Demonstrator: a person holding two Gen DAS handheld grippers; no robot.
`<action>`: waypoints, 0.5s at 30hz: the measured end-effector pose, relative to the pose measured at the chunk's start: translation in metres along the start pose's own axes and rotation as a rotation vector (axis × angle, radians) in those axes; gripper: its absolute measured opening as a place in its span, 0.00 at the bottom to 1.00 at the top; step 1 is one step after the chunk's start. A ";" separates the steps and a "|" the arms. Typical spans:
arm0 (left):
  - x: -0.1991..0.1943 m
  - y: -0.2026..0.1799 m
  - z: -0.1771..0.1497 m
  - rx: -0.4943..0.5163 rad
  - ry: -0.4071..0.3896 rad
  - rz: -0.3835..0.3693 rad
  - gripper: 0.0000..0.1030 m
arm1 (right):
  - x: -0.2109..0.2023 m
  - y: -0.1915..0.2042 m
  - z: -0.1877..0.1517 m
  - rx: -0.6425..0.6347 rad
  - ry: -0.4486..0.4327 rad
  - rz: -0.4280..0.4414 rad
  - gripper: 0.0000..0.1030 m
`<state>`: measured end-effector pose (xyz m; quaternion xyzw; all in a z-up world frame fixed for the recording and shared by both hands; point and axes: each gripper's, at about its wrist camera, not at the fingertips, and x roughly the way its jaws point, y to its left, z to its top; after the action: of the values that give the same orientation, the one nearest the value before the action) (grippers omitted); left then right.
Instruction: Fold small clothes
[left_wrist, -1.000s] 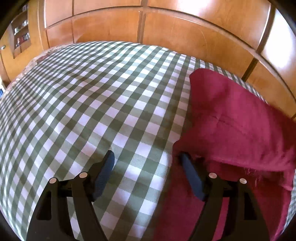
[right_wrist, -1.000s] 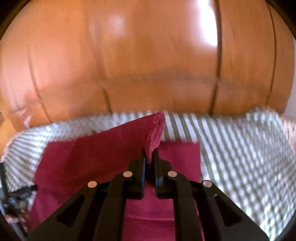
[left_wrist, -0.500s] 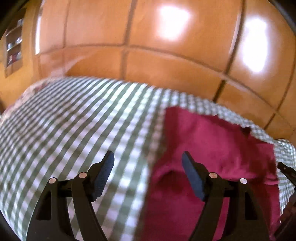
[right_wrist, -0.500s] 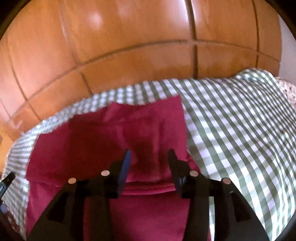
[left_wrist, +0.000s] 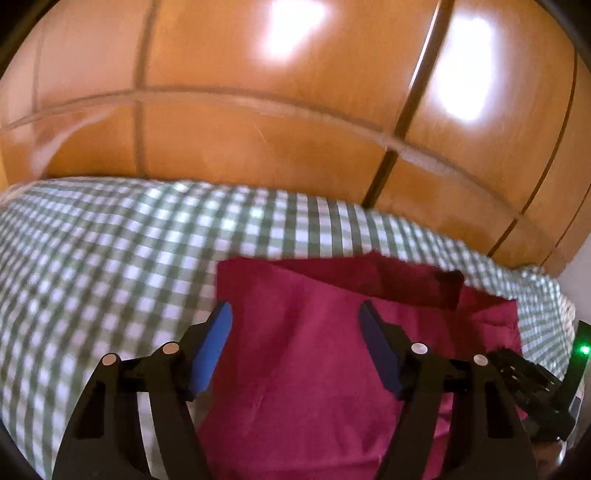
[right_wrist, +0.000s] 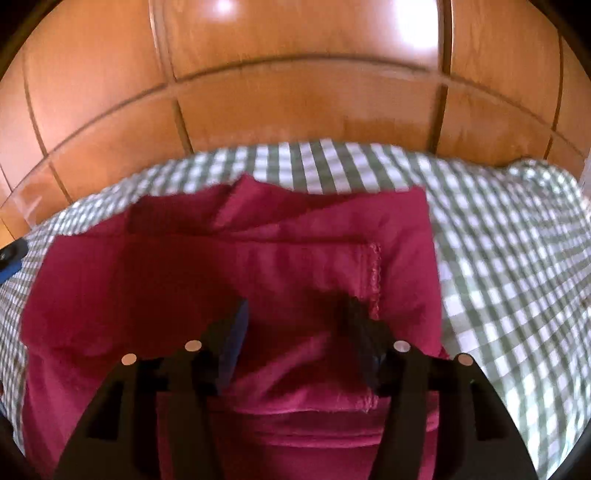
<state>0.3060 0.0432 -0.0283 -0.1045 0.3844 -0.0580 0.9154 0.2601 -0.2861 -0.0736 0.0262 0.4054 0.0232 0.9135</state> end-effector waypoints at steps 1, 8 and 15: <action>0.012 0.001 -0.001 -0.002 0.025 0.021 0.68 | 0.000 -0.002 -0.003 0.003 -0.007 0.005 0.54; 0.043 0.014 -0.023 -0.009 0.062 0.110 0.61 | 0.004 -0.001 -0.004 -0.012 -0.017 -0.006 0.55; -0.023 0.014 -0.047 -0.080 0.035 0.155 0.73 | -0.058 0.014 -0.019 -0.050 -0.084 -0.043 0.80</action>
<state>0.2567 0.0547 -0.0475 -0.1098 0.4093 0.0267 0.9054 0.2071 -0.2754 -0.0423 -0.0042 0.3665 0.0126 0.9303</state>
